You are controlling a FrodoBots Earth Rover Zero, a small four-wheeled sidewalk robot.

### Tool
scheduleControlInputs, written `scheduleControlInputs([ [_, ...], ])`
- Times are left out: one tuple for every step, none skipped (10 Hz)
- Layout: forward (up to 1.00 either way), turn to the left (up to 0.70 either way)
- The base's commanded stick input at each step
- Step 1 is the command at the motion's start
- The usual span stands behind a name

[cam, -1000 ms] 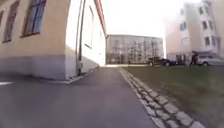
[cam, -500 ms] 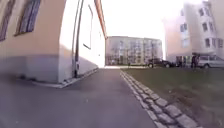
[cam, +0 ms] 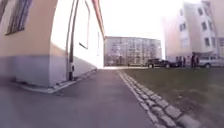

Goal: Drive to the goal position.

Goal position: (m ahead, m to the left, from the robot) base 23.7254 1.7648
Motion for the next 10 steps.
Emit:
scheduleControlInputs([
  [0.85,0.00],
  [0.85,0.00],
  [0.85,0.00],
  [0.85,0.00],
  [0.85,0.00],
  [0.85,0.00],
  [0.85,0.00],
  [0.85,0.00],
  [0.85,0.00],
  [0.85,0.00],
])
